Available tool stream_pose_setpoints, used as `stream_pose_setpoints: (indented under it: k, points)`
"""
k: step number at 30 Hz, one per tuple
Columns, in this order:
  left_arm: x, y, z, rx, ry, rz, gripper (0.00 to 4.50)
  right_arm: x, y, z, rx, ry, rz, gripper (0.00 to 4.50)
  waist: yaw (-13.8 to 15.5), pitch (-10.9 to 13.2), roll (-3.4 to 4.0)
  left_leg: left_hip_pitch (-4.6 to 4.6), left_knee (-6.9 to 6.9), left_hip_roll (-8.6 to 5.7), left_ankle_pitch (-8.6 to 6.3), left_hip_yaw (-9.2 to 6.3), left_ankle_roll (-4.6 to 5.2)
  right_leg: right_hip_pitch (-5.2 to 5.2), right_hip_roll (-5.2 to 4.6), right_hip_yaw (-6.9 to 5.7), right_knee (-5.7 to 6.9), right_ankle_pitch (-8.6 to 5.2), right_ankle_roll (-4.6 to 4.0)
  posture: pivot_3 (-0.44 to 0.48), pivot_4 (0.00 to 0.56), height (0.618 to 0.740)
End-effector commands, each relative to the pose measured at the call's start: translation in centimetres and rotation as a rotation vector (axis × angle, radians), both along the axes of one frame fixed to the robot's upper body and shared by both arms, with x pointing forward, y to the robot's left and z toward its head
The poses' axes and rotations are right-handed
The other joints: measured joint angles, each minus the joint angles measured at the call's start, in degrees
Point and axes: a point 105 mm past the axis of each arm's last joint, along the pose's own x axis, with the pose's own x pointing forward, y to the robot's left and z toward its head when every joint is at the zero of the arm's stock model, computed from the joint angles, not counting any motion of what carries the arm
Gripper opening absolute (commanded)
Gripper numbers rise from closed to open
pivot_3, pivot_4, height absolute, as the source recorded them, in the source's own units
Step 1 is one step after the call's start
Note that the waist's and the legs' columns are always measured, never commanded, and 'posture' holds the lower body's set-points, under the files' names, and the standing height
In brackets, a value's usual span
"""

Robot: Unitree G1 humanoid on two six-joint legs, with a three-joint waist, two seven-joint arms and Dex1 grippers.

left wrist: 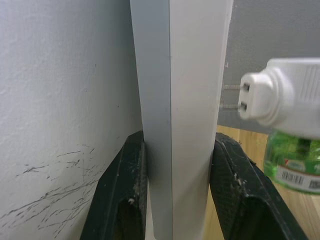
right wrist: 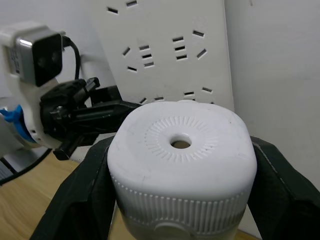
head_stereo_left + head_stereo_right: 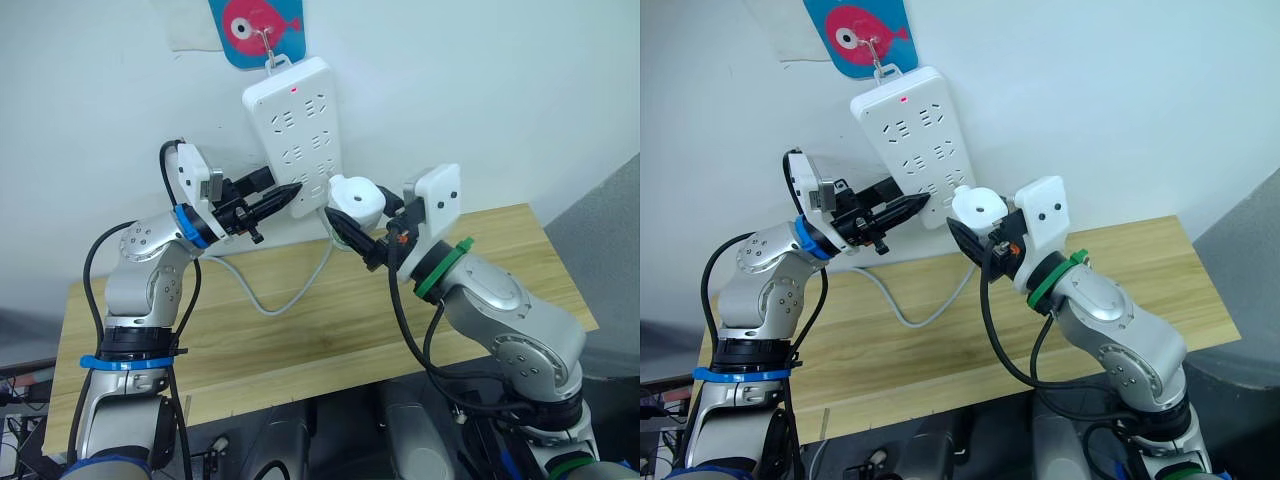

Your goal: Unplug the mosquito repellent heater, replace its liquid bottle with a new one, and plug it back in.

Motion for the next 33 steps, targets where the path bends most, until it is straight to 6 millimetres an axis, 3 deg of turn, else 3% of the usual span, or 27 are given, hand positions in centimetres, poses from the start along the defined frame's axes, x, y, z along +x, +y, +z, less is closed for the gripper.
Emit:
stream_pose_setpoints:
  k: [1,13,33]
  points:
    - [-0.5,-0.3,0.9,-0.001,-0.045,-0.01,1.31,-0.2,0.3,0.7,-0.002,-0.041,0.003,3.07,0.0,0.0,0.0,0.0,0.0,0.0,0.0,-0.01,0.0,0.0,0.0,0.0,0.0,0.0,0.0,-0.119,0.296,0.74]
    - [-0.5,-0.4,0.9,0.002,-0.044,-0.012,1.31,1.1,0.5,1.2,0.003,-0.056,-0.021,3.07,0.0,0.0,0.0,0.0,0.02,0.0,0.0,0.0,0.0,0.0,0.0,0.0,0.04,0.0,0.0,-0.111,0.305,0.74]
    - [-0.5,-0.4,0.7,0.011,-0.04,-0.015,1.31,0.6,0.9,2.3,0.037,-0.104,0.012,3.07,-0.02,0.0,0.0,0.01,0.03,0.0,0.0,0.0,0.0,-0.01,0.0,0.0,0.07,0.0,0.0,-0.114,0.312,0.74]
